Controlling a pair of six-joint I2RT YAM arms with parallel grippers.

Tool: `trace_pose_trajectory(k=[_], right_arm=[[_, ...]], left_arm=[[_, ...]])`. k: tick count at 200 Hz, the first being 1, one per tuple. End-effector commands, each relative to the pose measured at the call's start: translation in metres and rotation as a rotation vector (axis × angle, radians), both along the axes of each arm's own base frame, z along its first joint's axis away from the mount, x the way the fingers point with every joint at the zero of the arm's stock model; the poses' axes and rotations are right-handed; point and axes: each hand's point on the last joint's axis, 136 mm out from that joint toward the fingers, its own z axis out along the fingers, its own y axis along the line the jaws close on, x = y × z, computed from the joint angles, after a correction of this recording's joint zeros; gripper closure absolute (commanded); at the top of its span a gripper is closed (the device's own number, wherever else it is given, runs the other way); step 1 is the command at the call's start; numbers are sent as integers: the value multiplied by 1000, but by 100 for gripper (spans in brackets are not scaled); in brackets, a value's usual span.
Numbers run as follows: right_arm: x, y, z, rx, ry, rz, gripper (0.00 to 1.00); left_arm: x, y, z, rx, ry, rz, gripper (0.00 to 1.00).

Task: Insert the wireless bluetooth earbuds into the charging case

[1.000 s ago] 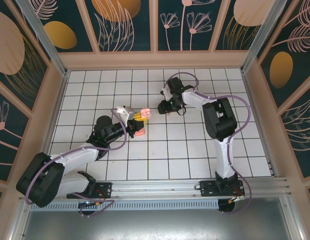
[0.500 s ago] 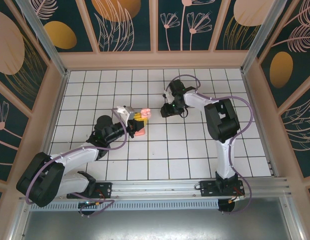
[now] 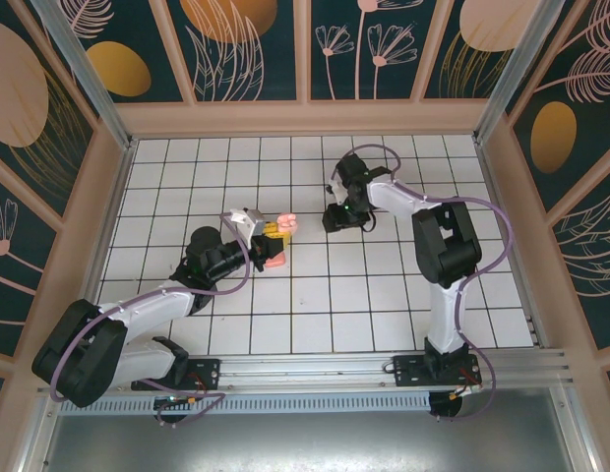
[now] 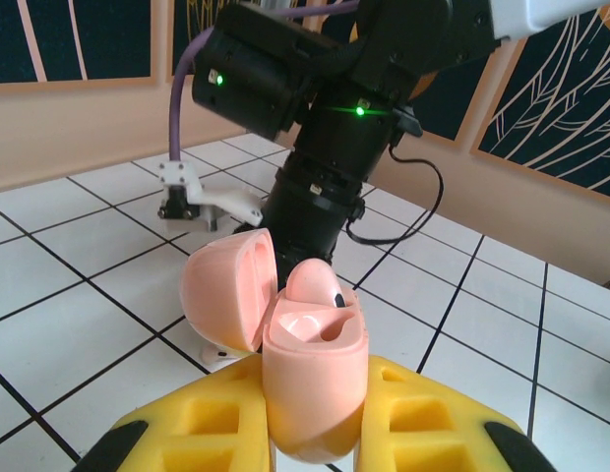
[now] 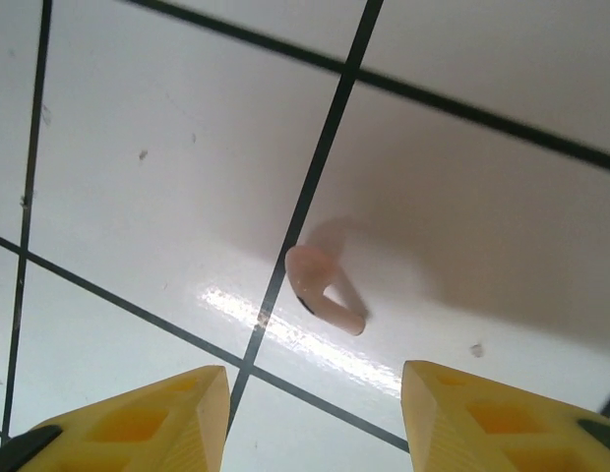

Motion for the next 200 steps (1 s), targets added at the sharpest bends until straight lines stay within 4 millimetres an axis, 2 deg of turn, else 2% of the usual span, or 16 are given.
trace_pose_trajectory(k=[1,33,98,153,200], right_arm=[[10,-6,15,-82,-48,8,52],[18,-1,7,-144,-54,45,55],[21,15,-14,-201,-42,124,58],[25,14,-29,-232,-25,141,62],[21,11,-31,-241,-2,137,69]], left_arm=[[3,-4,16,-11,-46,-11,94],[3,-4,17,-10,-47,-10,94],[4,-4,17,2,-48,-10,94],[5,-5,16,3,-46,-10,94],[5,-4,17,8,-42,-8,94]])
